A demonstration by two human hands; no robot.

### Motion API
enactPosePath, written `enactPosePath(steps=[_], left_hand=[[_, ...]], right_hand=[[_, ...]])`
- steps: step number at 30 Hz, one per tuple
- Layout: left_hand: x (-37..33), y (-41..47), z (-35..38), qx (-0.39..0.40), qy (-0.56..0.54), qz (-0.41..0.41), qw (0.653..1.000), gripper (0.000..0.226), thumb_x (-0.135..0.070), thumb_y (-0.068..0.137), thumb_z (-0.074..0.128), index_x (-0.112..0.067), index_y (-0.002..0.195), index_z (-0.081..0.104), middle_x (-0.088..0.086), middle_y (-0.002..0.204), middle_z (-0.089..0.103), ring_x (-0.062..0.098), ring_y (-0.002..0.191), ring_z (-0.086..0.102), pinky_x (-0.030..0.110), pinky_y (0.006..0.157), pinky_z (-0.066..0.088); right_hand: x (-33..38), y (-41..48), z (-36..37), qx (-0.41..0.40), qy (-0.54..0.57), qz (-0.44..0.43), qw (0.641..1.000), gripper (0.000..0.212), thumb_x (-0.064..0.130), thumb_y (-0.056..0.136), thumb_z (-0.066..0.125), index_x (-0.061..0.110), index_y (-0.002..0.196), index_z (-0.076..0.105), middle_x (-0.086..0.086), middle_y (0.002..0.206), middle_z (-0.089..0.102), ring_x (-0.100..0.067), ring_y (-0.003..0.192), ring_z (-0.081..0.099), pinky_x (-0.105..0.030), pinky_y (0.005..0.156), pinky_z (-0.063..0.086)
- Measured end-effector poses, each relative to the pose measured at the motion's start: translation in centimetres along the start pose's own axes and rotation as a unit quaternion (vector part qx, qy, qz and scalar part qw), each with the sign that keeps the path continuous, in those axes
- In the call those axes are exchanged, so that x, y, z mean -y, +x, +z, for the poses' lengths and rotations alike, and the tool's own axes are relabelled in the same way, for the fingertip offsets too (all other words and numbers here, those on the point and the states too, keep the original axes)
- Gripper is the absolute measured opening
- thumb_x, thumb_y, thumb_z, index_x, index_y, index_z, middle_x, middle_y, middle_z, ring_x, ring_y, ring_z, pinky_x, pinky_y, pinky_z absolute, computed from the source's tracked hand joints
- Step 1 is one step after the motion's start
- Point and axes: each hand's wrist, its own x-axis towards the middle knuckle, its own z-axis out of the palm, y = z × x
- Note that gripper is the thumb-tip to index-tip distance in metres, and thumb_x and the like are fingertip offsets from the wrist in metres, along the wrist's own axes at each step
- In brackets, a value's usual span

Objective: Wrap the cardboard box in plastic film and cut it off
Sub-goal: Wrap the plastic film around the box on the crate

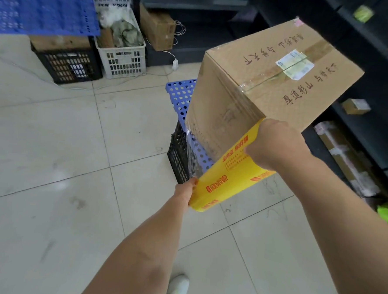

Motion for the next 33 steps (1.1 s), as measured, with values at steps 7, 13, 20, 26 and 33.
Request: enactPosePath(steps=[7, 13, 20, 26, 33], left_hand=[[0.9, -2.1, 2.3, 0.058, 0.027, -0.045, 0.997, 0.021, -0.038, 0.095, 0.041, -0.02, 0.098, 0.053, 0.008, 0.106, 0.058, 0.023, 0.095, 0.06, 0.033, 0.088, 0.049], [2.7, -2.3, 5.6, 0.039, -0.023, -0.032, 0.998, 0.058, -0.047, 0.083, 0.061, -0.021, 0.132, 0.044, 0.008, 0.124, 0.057, 0.03, 0.109, 0.056, 0.051, 0.097, 0.046], [5.0, -1.7, 9.8, 0.009, -0.118, -0.001, 0.993, 0.061, -0.057, 0.079, 0.058, -0.018, 0.126, 0.054, 0.015, 0.121, 0.063, 0.033, 0.107, 0.062, 0.047, 0.09, 0.051], [6.0, -4.4, 12.5, 0.002, -0.142, 0.021, 0.99, 0.02, -0.028, 0.095, 0.046, -0.015, 0.091, 0.06, 0.009, 0.097, 0.063, 0.026, 0.095, 0.06, 0.038, 0.089, 0.047], [6.5, -1.3, 15.1, -0.004, -0.166, 0.026, 0.986, 0.046, -0.035, 0.088, 0.058, -0.016, 0.128, 0.048, 0.007, 0.121, 0.06, 0.028, 0.107, 0.059, 0.043, 0.085, 0.051]], right_hand=[[-2.2, -0.1, -0.6, -0.015, 0.015, 0.037, 0.999, 0.041, 0.044, 0.091, 0.057, 0.006, 0.087, 0.042, -0.008, 0.064, 0.038, -0.033, 0.081, 0.054, -0.034, 0.056, 0.041], [-4.4, 0.2, -0.8, 0.021, 0.045, 0.017, 0.999, 0.054, 0.057, 0.086, 0.055, 0.004, 0.08, 0.044, -0.009, 0.069, 0.042, -0.035, 0.09, 0.057, -0.033, 0.057, 0.042], [-8.3, -0.4, -1.1, 0.049, -0.016, -0.133, 0.99, 0.028, 0.027, 0.086, 0.062, 0.009, 0.075, 0.044, -0.004, 0.074, 0.047, -0.026, 0.078, 0.05, -0.032, 0.062, 0.038], [-11.1, 0.7, -1.0, -0.002, -0.021, -0.131, 0.991, 0.045, 0.045, 0.093, 0.052, 0.005, 0.112, 0.052, -0.014, 0.095, 0.058, -0.035, 0.105, 0.057, -0.033, 0.062, 0.039], [-13.8, 2.9, -1.0, 0.049, -0.026, -0.144, 0.988, 0.037, 0.02, 0.082, 0.067, 0.013, 0.065, 0.035, -0.006, 0.073, 0.046, -0.03, 0.081, 0.055, -0.031, 0.061, 0.038]])
